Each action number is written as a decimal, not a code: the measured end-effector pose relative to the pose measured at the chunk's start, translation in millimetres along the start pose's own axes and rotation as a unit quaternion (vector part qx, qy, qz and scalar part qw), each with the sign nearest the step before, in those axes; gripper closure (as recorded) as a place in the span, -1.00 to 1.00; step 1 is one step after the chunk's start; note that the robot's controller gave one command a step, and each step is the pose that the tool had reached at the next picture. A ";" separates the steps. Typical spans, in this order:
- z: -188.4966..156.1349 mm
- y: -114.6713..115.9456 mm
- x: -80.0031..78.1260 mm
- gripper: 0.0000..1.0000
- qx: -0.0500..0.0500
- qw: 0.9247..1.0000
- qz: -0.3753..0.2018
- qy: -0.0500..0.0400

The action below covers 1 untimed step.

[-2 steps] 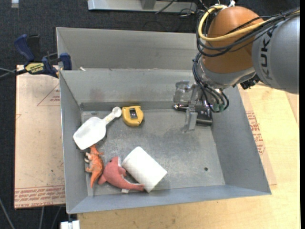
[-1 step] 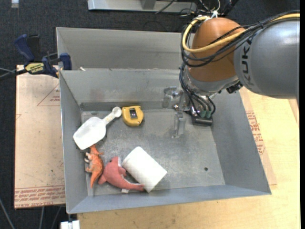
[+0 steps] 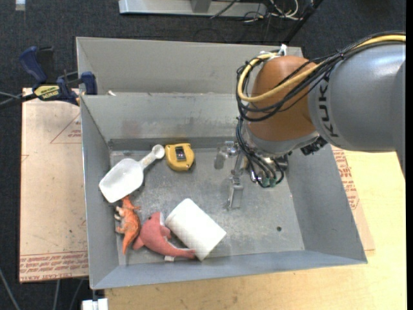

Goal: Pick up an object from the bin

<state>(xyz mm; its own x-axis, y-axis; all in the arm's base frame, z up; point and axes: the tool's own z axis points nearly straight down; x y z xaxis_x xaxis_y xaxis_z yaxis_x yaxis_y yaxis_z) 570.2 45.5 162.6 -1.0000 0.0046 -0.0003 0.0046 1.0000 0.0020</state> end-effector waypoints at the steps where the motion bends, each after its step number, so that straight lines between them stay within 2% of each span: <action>1: 16.1 5.1 21.0 -1.00 0.000 0.997 0.073 0.001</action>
Offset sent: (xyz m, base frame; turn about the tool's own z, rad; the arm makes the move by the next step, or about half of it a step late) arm -0.0570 0.0636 -0.0702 -0.0290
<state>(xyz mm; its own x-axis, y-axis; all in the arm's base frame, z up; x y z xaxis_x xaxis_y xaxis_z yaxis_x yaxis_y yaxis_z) 549.2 50.7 146.6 -0.9885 0.1510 0.0024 0.1510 0.9885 0.0021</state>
